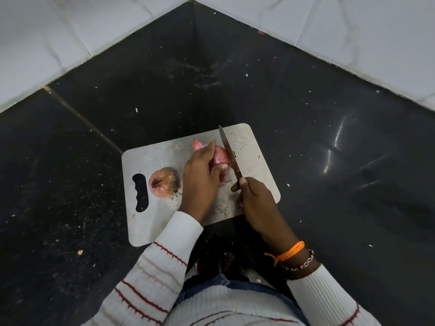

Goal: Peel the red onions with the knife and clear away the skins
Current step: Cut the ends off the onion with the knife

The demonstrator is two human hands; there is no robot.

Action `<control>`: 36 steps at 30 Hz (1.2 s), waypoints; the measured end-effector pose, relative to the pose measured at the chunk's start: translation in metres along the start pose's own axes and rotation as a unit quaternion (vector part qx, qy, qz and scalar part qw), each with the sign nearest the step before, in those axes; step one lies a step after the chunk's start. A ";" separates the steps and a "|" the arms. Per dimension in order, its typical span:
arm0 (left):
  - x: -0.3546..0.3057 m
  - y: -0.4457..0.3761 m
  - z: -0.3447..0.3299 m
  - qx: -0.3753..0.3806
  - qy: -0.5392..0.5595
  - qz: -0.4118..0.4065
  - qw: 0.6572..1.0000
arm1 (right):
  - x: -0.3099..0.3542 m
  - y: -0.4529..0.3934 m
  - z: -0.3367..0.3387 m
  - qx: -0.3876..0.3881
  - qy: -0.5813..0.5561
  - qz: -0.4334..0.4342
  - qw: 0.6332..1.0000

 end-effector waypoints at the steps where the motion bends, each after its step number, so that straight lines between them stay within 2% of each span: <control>1: -0.001 0.000 -0.001 0.001 -0.010 -0.001 1.000 | 0.001 0.001 0.000 -0.001 0.016 0.007 1.000; 9: -0.004 -0.003 -0.002 -0.001 -0.045 -0.012 0.999 | 0.012 0.004 0.002 -0.010 0.079 0.036 0.996; 17: -0.003 -0.006 -0.001 0.004 -0.058 -0.018 0.998 | 0.018 0.006 -0.001 0.017 0.124 0.043 0.991; 29: -0.015 0.000 -0.005 -0.004 -0.115 -0.052 0.992 | 0.014 -0.013 -0.008 0.044 0.216 -0.008 0.975; 36: -0.004 -0.007 -0.003 -0.028 -0.070 -0.037 0.996 | 0.017 -0.013 -0.013 0.057 0.217 -0.015 0.974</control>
Point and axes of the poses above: each hand's wrist, its own y-axis away from the middle knuckle, its own z-axis out of the back of the hand, x = y × z, the point moved 6 cm from there along -y, towards the middle knuckle, and after that the axes turned 9 degrees about -y, right-handed, at the moved point
